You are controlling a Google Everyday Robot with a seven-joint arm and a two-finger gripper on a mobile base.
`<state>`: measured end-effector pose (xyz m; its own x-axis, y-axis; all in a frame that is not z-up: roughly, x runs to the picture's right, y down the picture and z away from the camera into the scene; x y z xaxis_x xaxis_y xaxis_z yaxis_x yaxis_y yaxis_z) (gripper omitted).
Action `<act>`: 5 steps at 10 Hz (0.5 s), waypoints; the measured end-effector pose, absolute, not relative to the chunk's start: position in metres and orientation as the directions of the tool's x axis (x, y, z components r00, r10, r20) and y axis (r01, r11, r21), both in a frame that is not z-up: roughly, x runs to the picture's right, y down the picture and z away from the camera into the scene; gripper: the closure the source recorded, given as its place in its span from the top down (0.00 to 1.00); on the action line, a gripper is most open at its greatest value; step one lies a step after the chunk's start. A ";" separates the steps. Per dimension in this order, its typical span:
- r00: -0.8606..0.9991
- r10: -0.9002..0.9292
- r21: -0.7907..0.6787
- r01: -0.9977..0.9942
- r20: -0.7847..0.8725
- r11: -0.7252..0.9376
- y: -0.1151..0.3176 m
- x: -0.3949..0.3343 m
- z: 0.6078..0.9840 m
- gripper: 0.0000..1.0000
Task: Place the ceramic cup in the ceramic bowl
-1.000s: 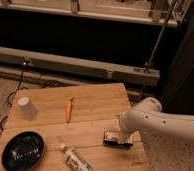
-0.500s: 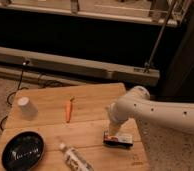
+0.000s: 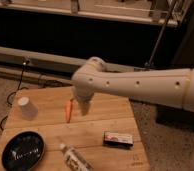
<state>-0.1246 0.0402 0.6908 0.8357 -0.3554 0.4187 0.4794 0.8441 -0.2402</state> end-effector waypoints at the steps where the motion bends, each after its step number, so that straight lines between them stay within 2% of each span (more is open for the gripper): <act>1: 0.806 -0.401 -0.213 0.525 0.435 0.824 0.027 -0.156 0.687 0.80; 5: 0.693 -0.535 -0.106 0.653 0.483 0.750 -0.010 -0.262 0.680 0.80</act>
